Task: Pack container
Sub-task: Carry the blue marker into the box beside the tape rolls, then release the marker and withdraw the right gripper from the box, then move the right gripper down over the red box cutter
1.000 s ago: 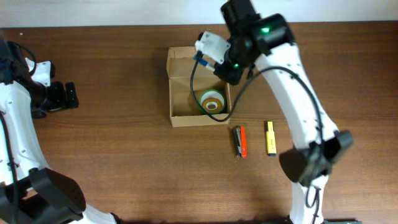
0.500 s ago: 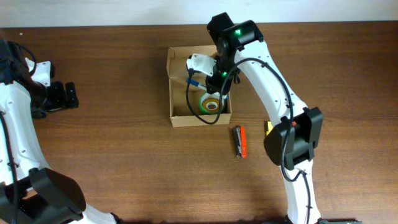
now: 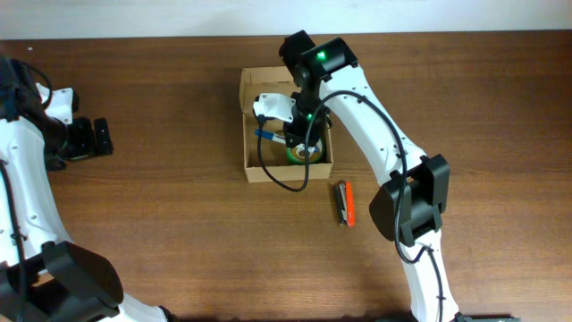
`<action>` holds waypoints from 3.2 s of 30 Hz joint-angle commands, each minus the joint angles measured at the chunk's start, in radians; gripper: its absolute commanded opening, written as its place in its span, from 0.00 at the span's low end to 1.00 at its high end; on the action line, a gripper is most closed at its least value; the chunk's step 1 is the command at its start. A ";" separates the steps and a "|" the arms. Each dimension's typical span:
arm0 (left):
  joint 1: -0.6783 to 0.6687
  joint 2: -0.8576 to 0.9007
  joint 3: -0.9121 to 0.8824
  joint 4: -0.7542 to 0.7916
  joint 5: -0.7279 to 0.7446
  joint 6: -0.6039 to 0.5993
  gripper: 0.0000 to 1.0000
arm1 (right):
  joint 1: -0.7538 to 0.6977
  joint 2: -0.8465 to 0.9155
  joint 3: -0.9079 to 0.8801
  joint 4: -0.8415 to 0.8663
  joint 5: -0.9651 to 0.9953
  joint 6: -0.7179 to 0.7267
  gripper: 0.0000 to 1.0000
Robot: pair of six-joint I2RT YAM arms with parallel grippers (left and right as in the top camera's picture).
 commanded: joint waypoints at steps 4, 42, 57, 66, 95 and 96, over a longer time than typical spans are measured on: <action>0.003 -0.010 -0.001 0.002 0.014 0.016 1.00 | 0.025 0.021 0.013 0.014 0.145 0.050 0.03; 0.003 -0.010 -0.001 0.002 0.014 0.016 1.00 | 0.106 0.070 -0.220 0.128 0.251 0.078 0.04; 0.003 -0.010 -0.001 0.002 0.014 0.016 1.00 | 0.105 0.033 -0.192 0.192 0.259 0.182 0.29; 0.003 -0.010 -0.001 0.002 0.014 0.016 1.00 | 0.062 -0.102 -0.116 0.214 0.298 0.383 0.51; 0.003 -0.010 -0.001 0.002 0.014 0.016 1.00 | -0.764 -0.817 -1.051 0.343 0.232 0.692 0.64; 0.003 -0.010 -0.001 0.002 0.014 0.016 1.00 | -0.765 -0.813 -1.089 0.364 0.232 0.692 0.64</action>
